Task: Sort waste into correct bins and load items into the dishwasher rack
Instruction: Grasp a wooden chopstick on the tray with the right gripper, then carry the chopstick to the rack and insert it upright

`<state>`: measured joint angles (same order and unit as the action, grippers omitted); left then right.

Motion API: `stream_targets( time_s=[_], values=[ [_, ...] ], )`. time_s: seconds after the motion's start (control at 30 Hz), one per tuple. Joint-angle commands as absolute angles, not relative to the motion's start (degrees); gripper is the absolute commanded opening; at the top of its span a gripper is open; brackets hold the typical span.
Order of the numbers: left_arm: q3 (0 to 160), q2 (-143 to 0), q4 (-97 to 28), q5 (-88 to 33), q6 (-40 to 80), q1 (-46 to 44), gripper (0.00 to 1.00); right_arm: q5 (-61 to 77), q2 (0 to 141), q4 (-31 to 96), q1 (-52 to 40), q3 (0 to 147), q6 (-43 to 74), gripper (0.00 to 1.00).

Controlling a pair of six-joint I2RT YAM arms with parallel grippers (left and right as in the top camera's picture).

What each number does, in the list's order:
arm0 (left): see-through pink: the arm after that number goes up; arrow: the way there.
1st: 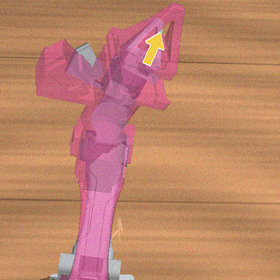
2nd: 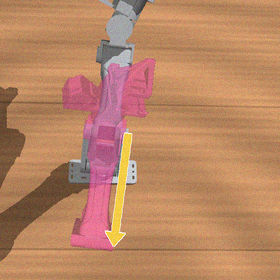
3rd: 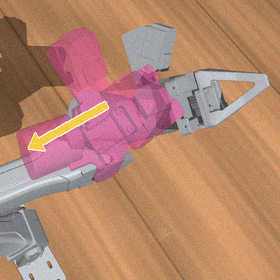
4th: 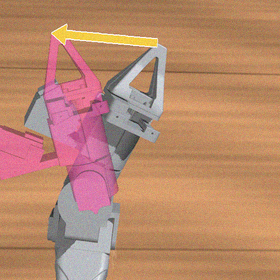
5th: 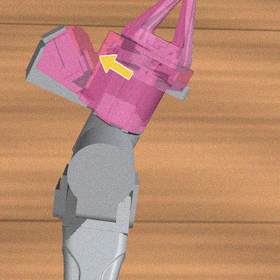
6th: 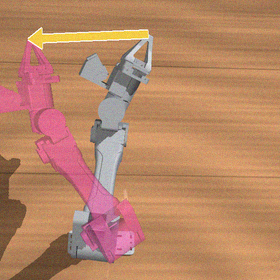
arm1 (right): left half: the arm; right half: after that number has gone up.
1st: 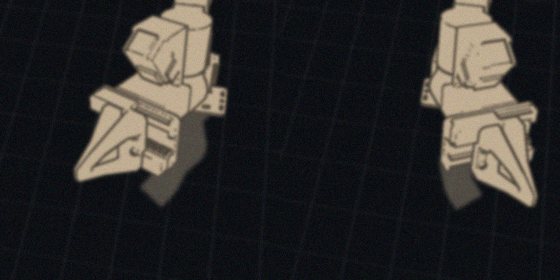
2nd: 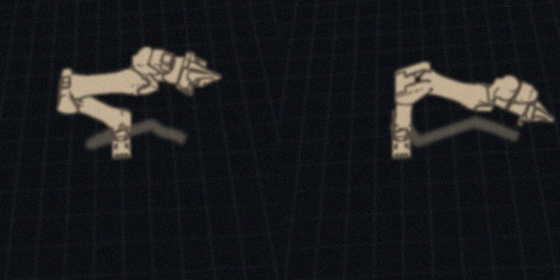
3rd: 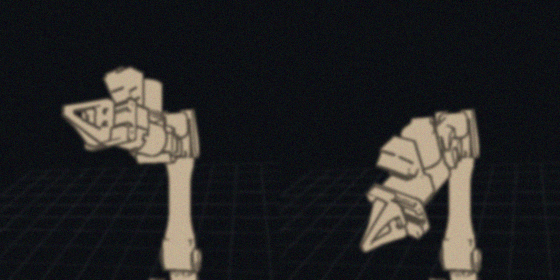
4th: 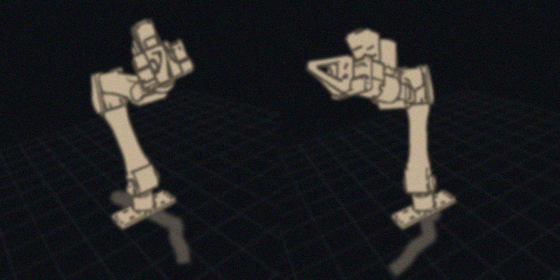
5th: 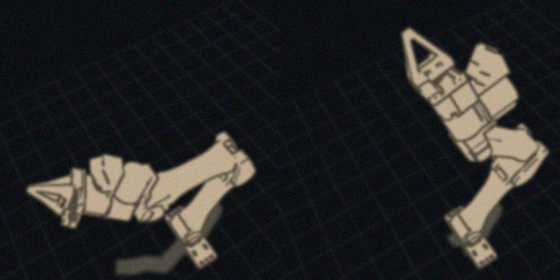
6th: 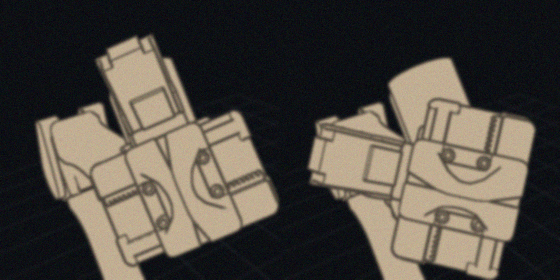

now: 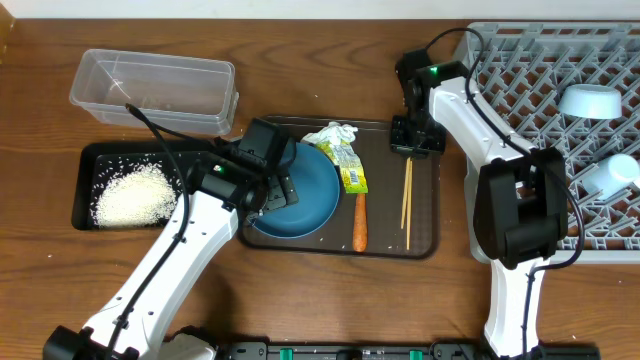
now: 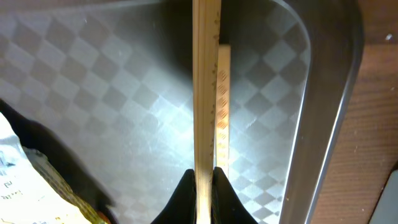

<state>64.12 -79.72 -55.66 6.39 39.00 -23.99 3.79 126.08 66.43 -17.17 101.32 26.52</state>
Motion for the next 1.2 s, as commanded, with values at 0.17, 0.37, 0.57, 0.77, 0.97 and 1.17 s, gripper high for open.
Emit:
stream_targets(
  time_s=[0.17, 0.37, 0.57, 0.77, 0.97, 1.17],
  values=[
    [64.93, -79.72, -55.92, 6.92, 39.11, -23.75, 0.99, 4.51, 125.64, 67.11, -16.29, 104.79, 23.51, 0.01],
    [64.95, -79.72, -55.92, 6.9, 39.11, -23.75, 0.99, 4.51, 123.98, 70.39, -9.87, 114.37, 15.33, 0.01],
    [64.95, -79.72, -55.92, 6.92, 39.11, -23.75, 0.99, 4.71, 123.96, 73.73, -0.27, 124.88, 6.92, 0.01],
    [64.95, -79.72, -55.92, 6.92, 39.11, -23.75, 0.99, 6.9, 123.98, 73.89, 6.42, 126.3, -2.72, 0.01],
    [64.95, -79.72, -55.92, 6.92, 39.11, -23.75, 0.99, 7.33, 124.01, 71.92, 7.57, 126.21, -5.04, 0.01],
    [64.95, -79.72, -55.92, 6.92, 39.11, -23.75, 0.99, 8.8, 124.03, 67.7, 6.7, 123.68, -5.02, 0.01]
  ],
)
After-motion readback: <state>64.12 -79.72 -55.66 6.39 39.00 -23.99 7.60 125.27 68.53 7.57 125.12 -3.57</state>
